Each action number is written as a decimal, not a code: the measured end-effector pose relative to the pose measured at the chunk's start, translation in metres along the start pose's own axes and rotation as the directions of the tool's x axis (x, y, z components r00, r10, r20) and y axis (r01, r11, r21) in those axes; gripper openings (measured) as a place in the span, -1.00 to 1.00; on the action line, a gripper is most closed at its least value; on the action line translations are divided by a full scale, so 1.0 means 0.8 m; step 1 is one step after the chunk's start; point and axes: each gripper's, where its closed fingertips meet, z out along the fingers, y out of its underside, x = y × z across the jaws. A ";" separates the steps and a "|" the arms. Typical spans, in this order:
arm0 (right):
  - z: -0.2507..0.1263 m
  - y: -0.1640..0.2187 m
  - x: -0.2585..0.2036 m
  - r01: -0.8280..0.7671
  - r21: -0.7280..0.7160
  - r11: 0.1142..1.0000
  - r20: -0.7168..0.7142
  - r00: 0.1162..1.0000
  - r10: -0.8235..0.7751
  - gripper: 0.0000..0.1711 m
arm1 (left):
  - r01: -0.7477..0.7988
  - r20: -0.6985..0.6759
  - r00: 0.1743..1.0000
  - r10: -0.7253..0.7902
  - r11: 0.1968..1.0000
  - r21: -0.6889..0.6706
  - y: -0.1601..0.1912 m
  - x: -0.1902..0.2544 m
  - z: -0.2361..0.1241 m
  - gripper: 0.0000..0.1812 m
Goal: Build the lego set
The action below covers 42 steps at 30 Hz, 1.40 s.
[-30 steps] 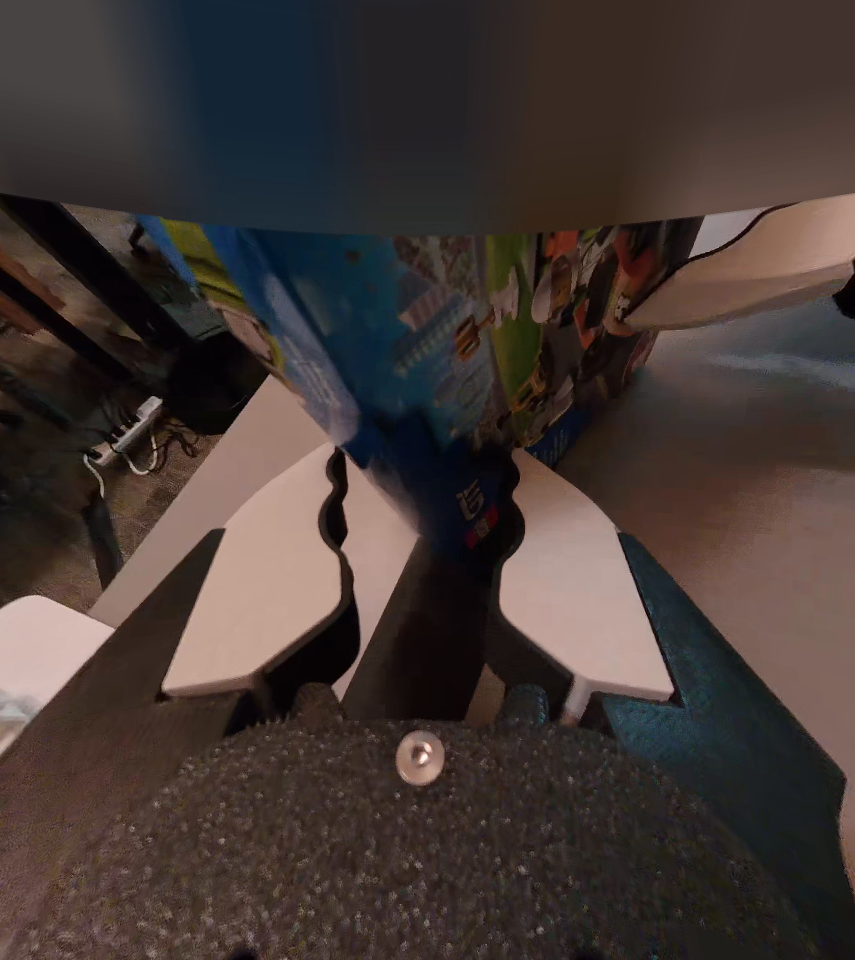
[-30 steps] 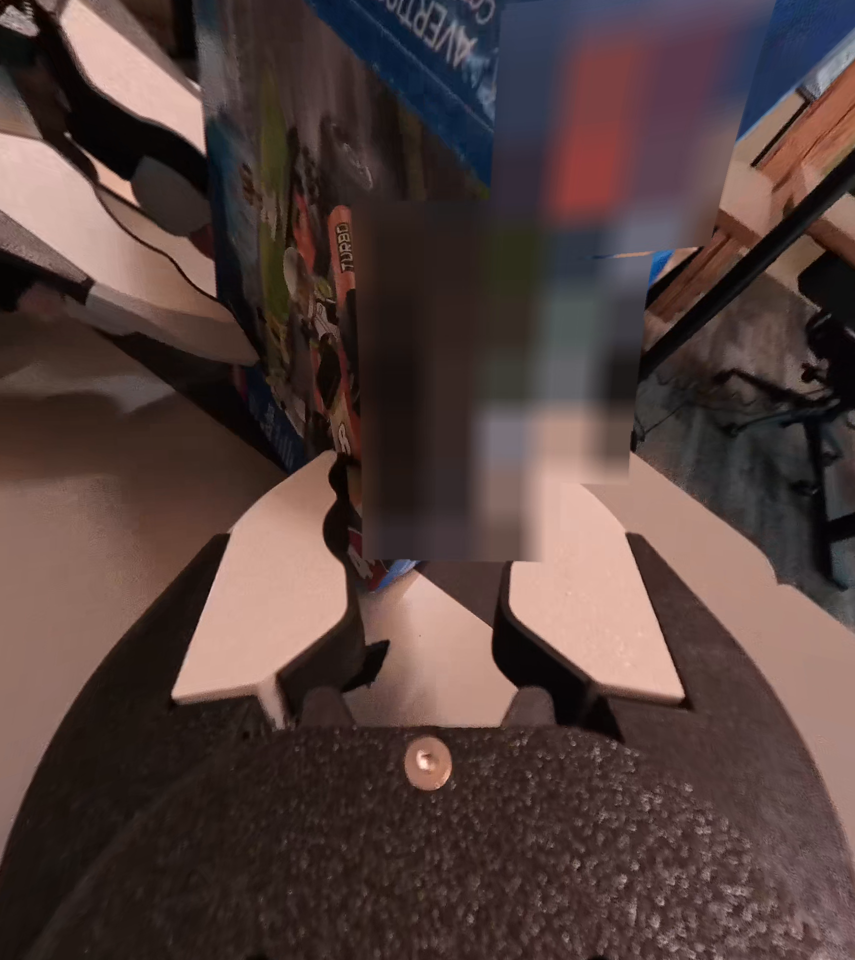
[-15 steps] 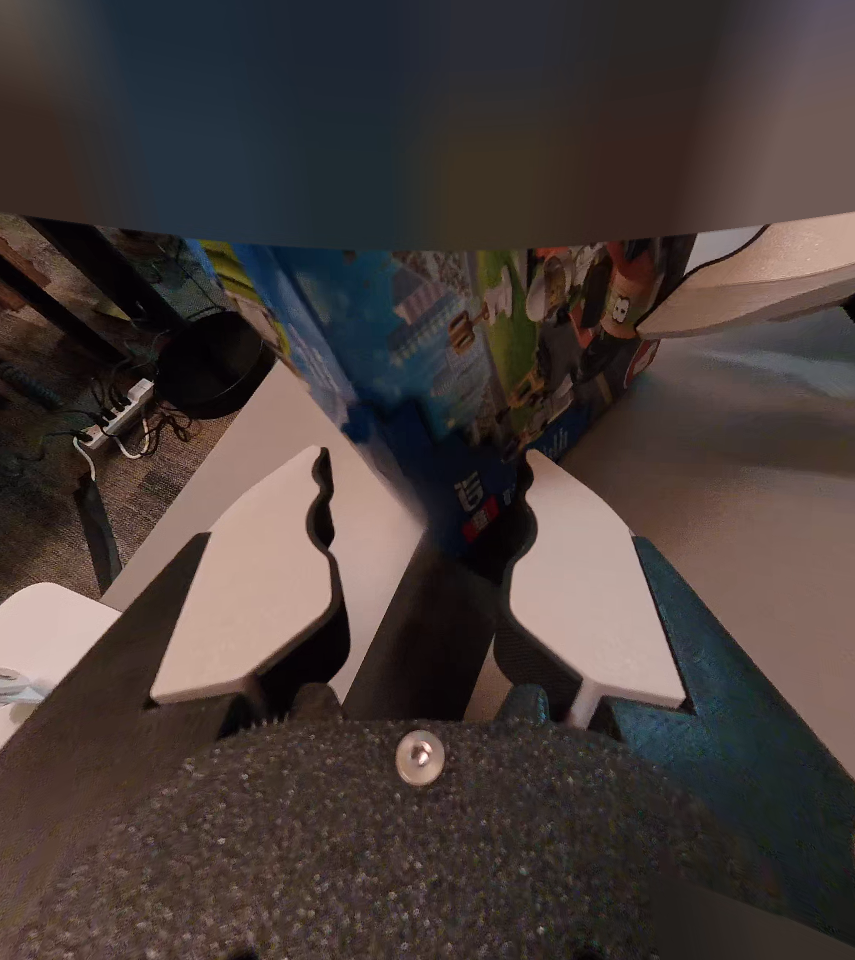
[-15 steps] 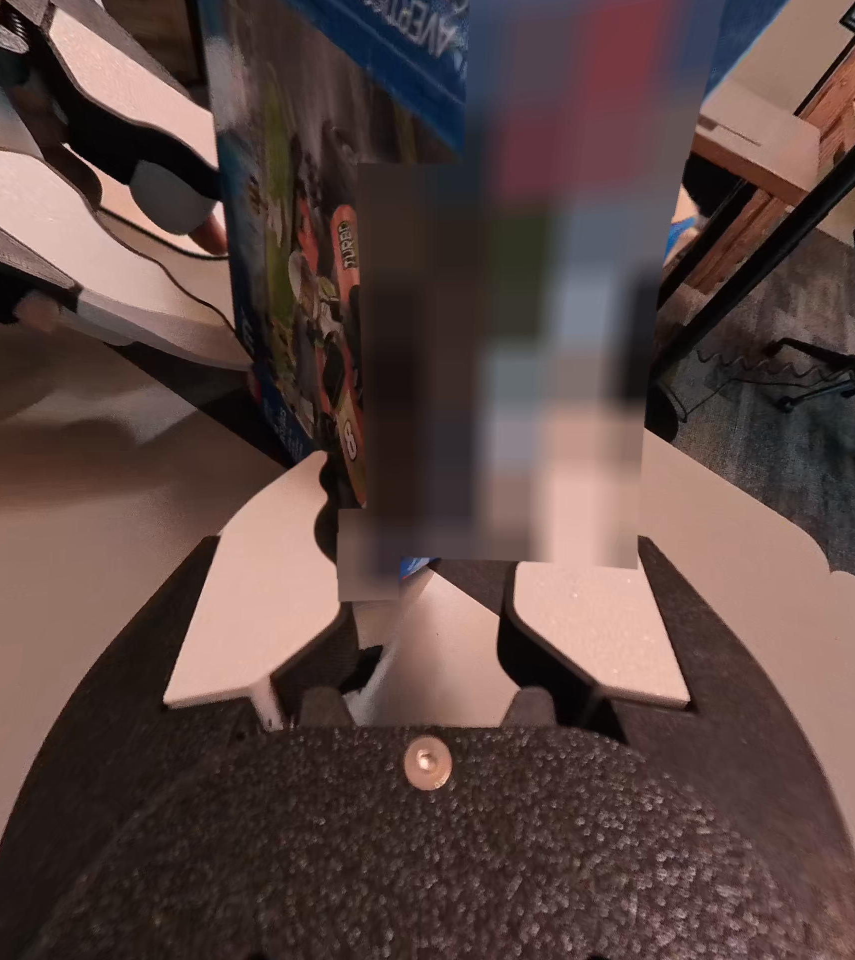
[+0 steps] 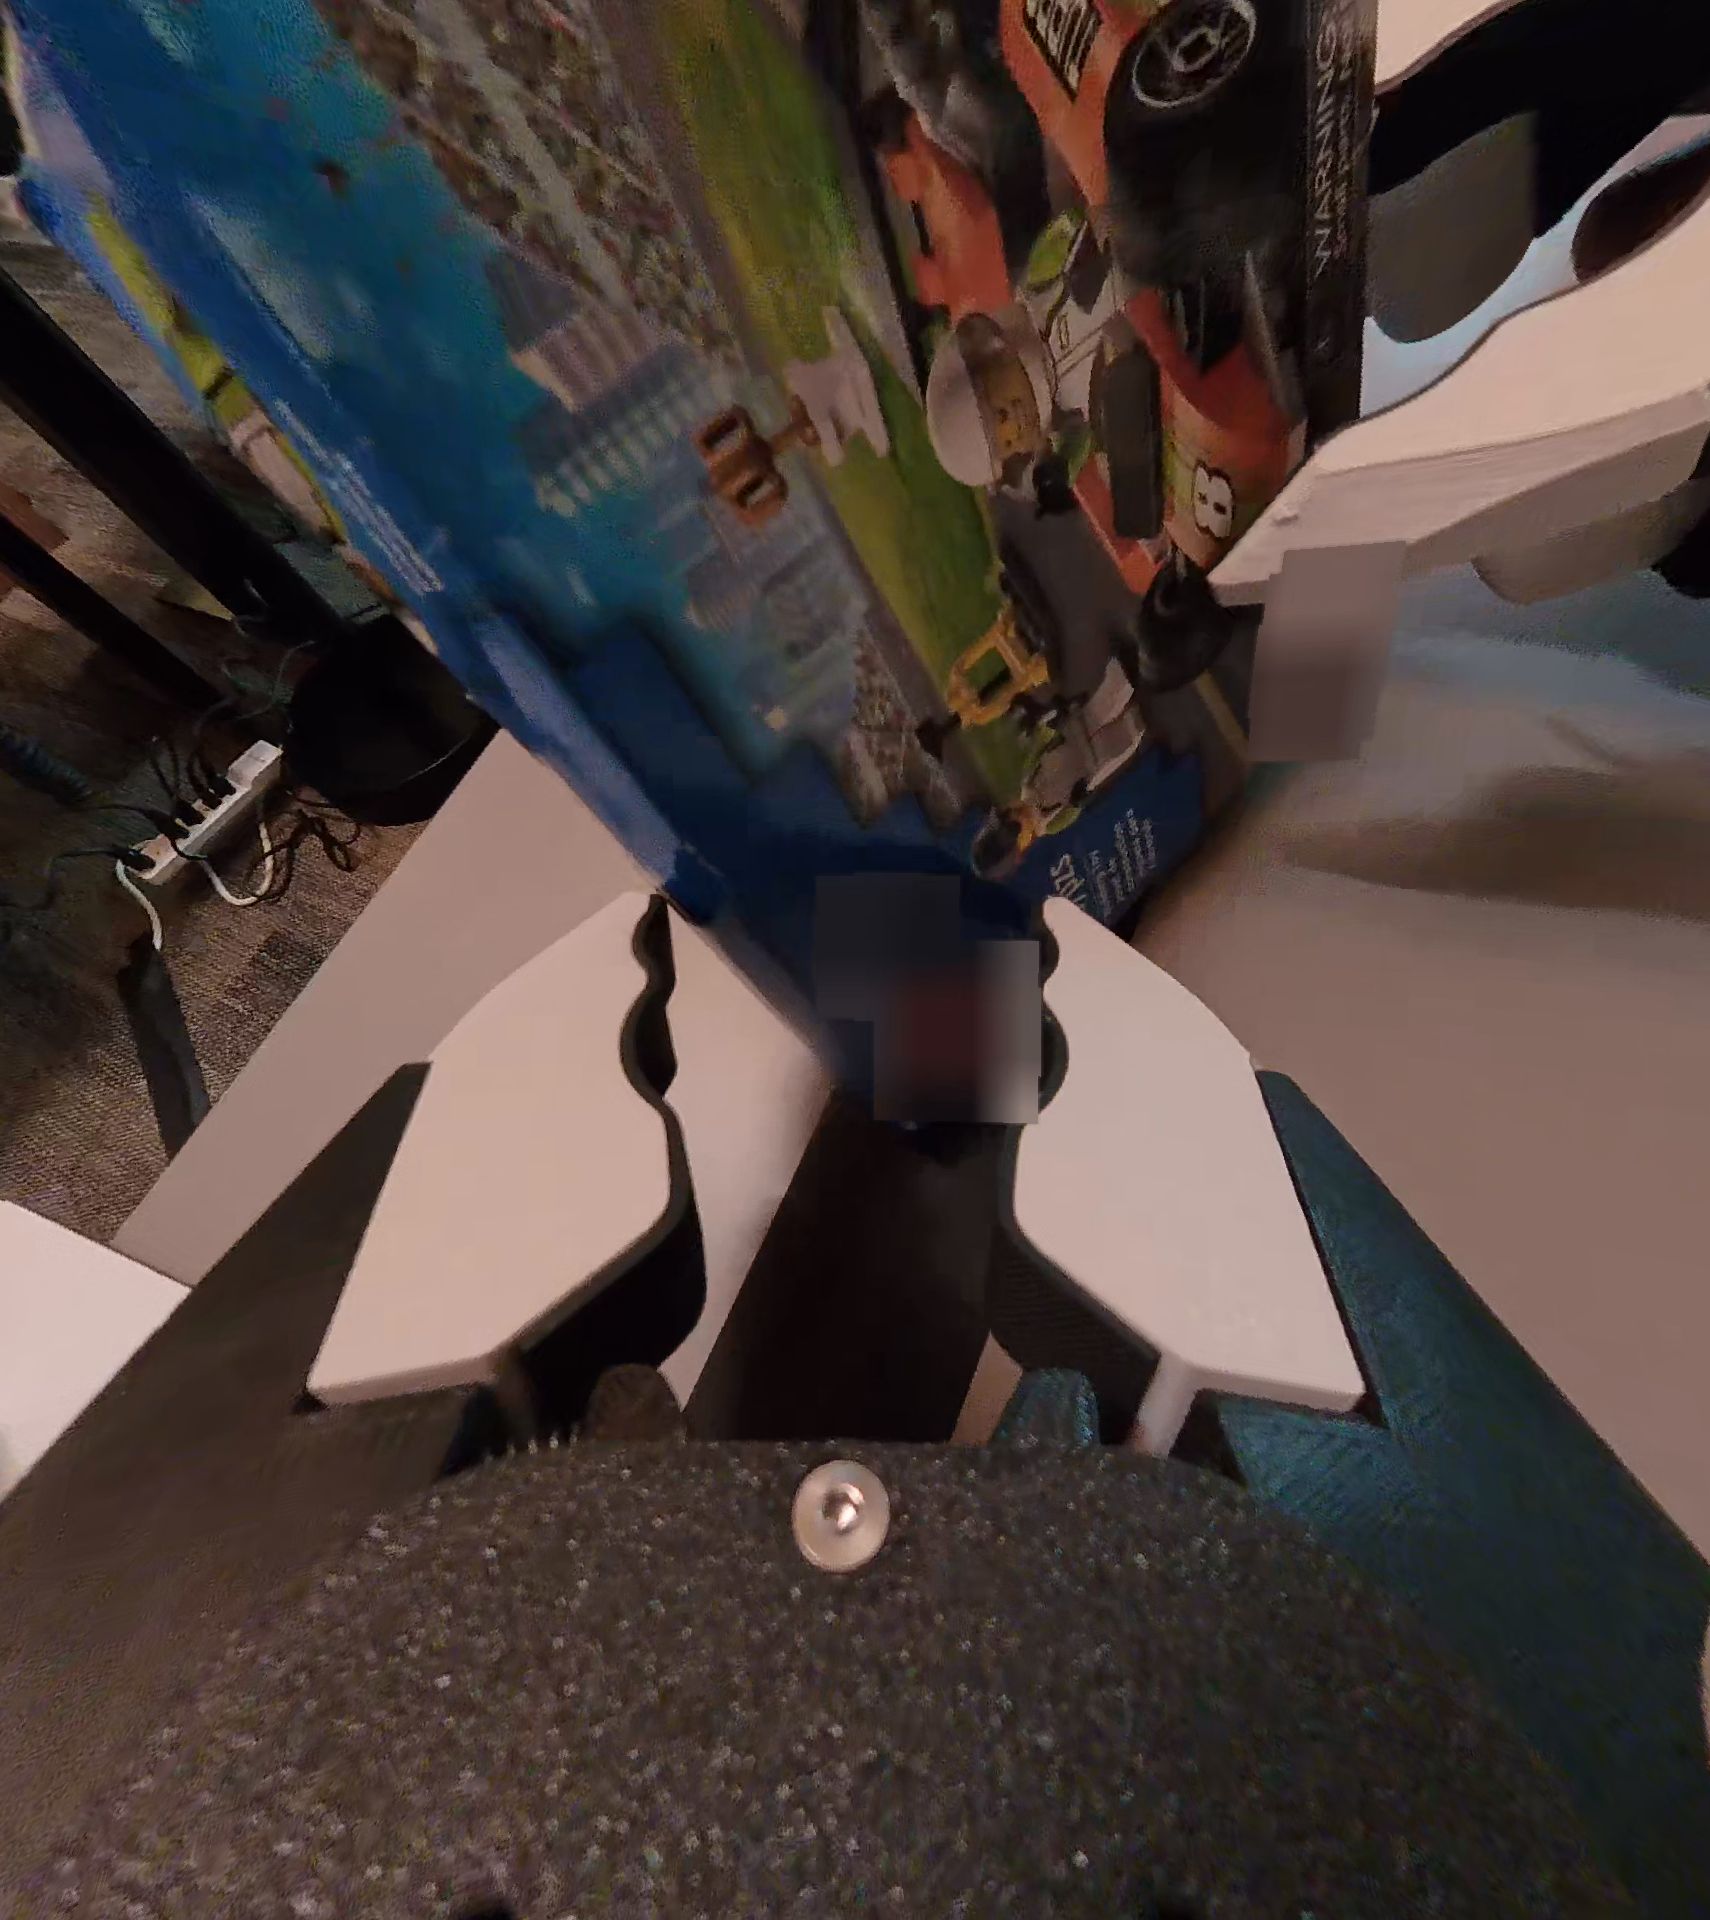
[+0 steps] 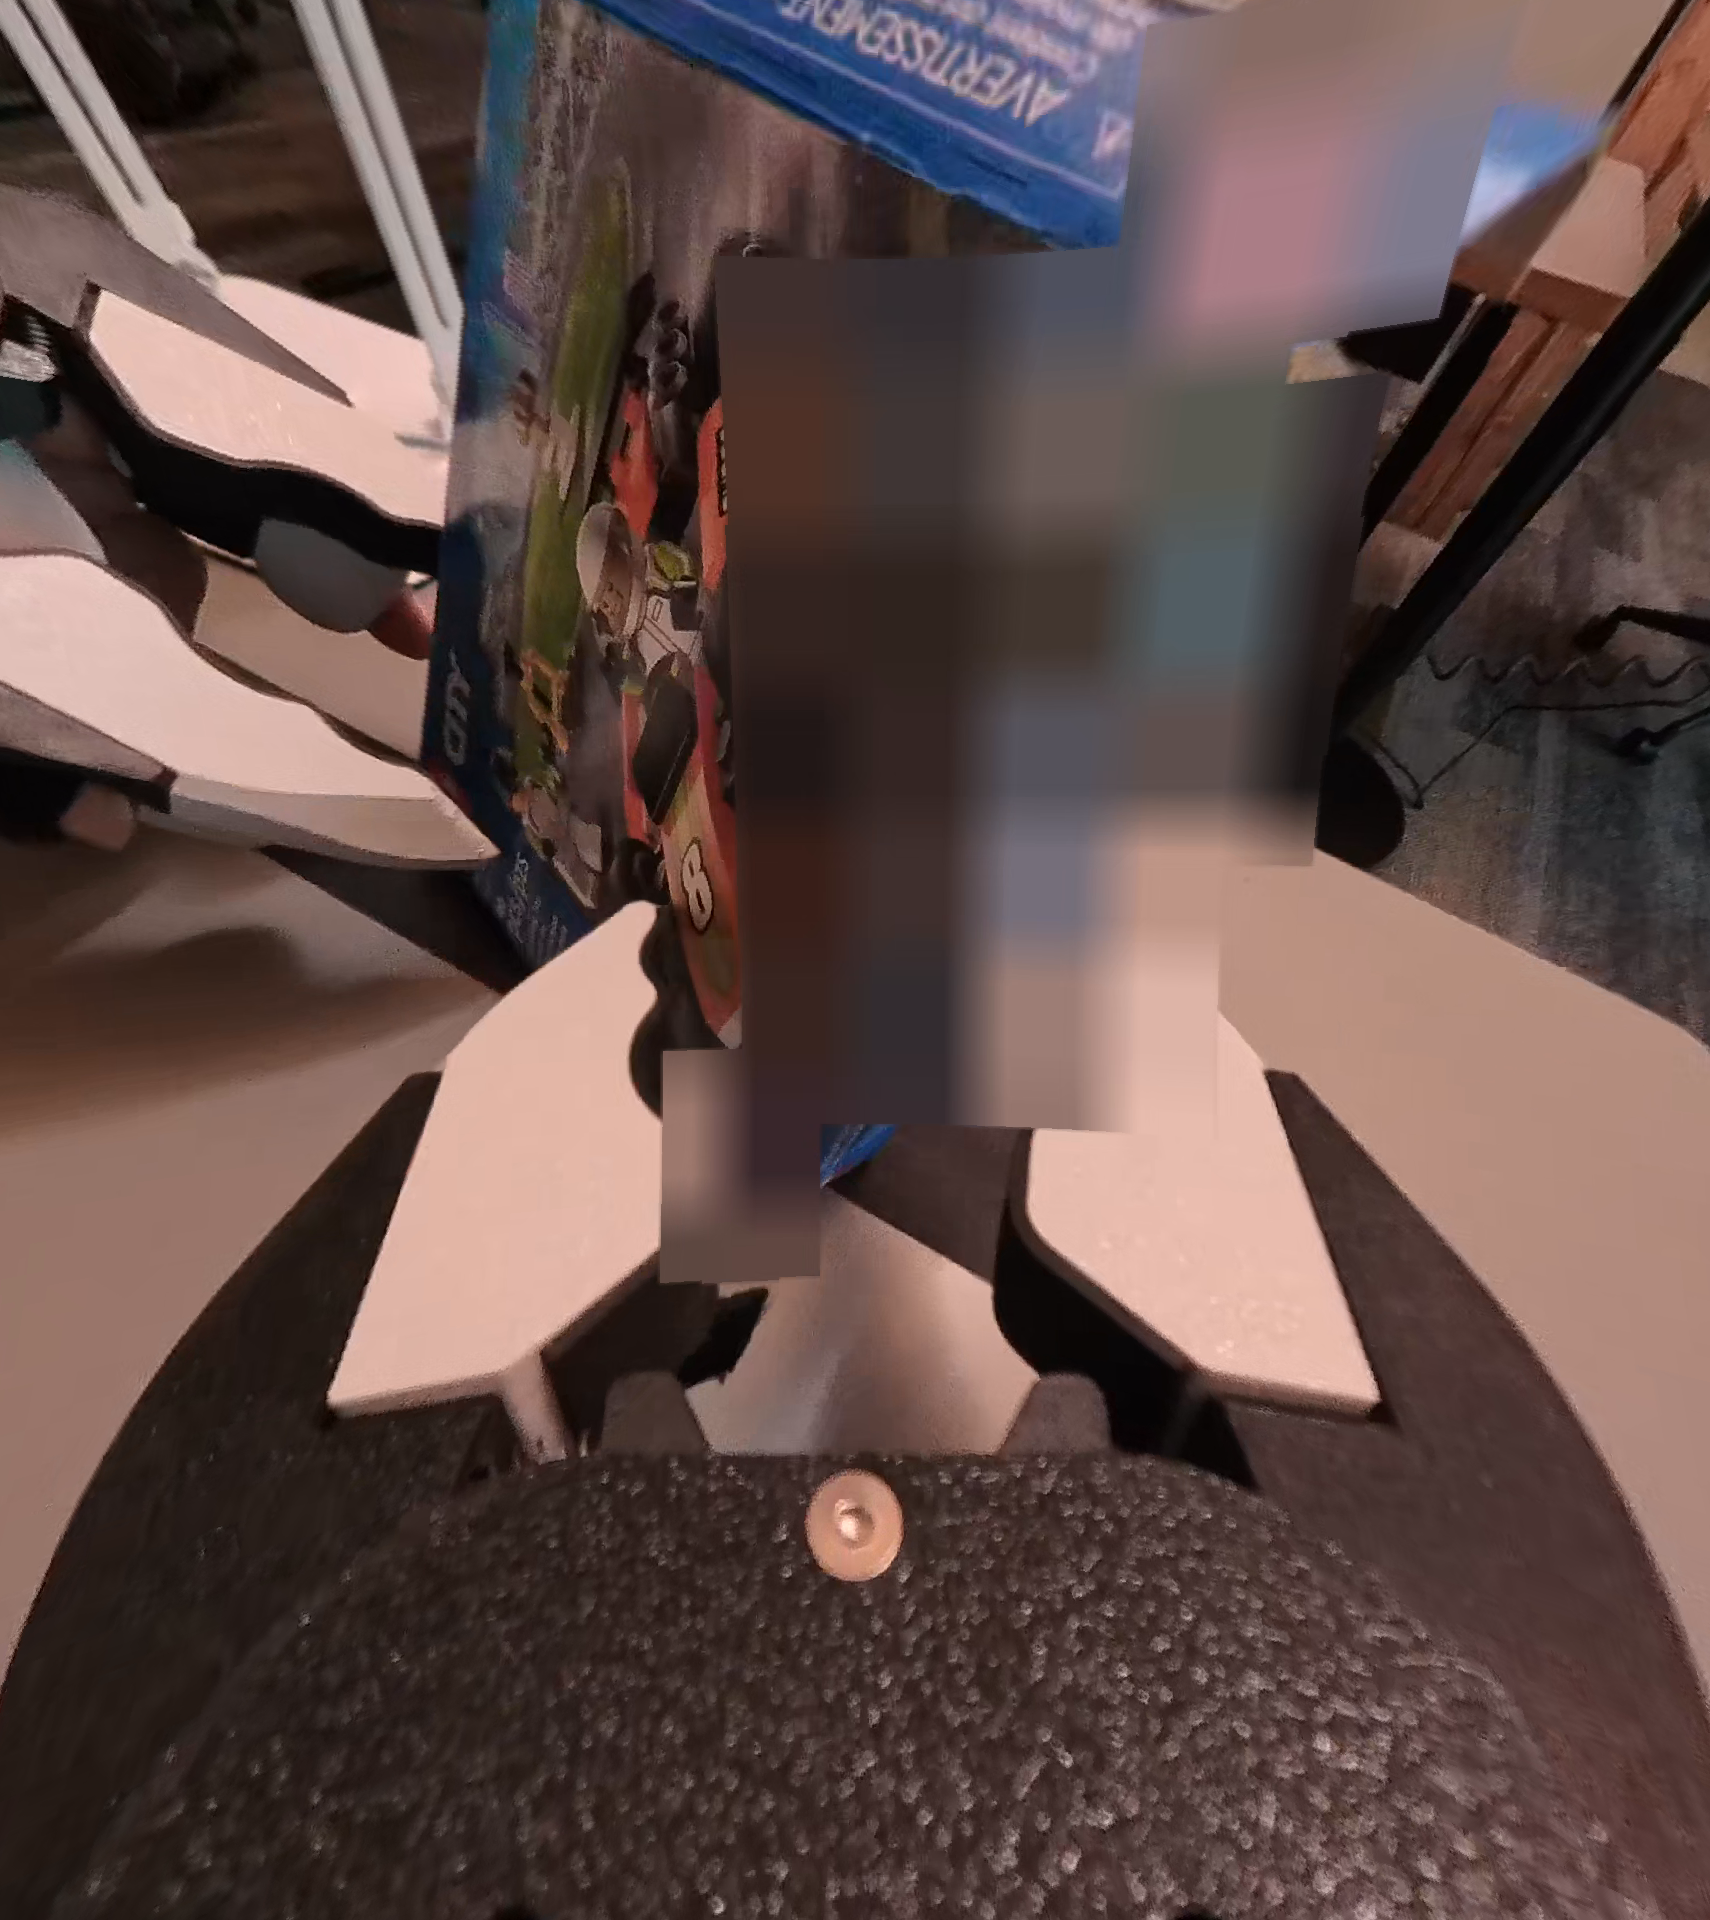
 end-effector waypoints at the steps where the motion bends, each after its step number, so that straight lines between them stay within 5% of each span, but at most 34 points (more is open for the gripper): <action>1: 0.001 -0.001 0.004 0.013 -0.004 1.000 -0.019 1.000 -0.013 -0.26 | -0.001 0.012 1.000 0.001 1.000 -0.004 -0.001 -0.001 0.002 -0.32; 8: 0.008 -0.028 0.025 0.192 0.046 0.980 -0.152 0.971 -0.183 -0.27 | -0.034 0.114 0.993 0.027 0.998 0.056 -0.025 -0.031 0.007 -0.40; 13: 0.022 -0.003 0.019 0.242 0.013 0.970 -0.157 0.959 -0.237 -0.29 | -0.061 0.106 0.992 0.062 0.998 -0.012 0.000 -0.032 0.017 -0.32; 22: 0.023 -0.012 0.018 0.136 0.028 0.990 -0.086 0.987 -0.133 -0.26 | -0.045 0.090 0.995 0.045 0.999 0.006 -0.008 -0.037 0.012 -0.35; 30: 0.031 -0.033 0.011 -0.150 -0.015 0.989 0.052 0.987 0.151 -0.28 | 0.122 0.059 0.991 -0.122 0.993 0.006 -0.014 -0.051 -0.006 -0.44; 42: 0.115 -0.075 -0.072 -0.158 -0.188 0.969 0.191 0.962 0.194 -0.28 | 0.254 0.161 0.958 -0.236 0.962 -0.105 0.055 -0.123 -0.082 -0.41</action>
